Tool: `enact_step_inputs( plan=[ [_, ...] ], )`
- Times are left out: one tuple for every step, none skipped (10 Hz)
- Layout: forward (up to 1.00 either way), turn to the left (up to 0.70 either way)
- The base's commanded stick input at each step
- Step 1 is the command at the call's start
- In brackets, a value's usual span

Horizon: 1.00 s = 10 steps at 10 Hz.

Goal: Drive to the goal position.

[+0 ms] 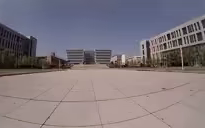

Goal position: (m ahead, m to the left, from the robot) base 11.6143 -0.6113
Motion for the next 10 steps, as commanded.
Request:
enact_step_inputs(
  plan=[
    [0.04,0.00],
    [0.04,0.00],
    [0.04,0.00],
    [0.04,0.00],
    [0.04,0.00],
    [0.04,0.00],
    [0.04,0.00],
    [0.04,0.00],
    [0.04,0.00],
    [0.04,0.00]
  ],
)
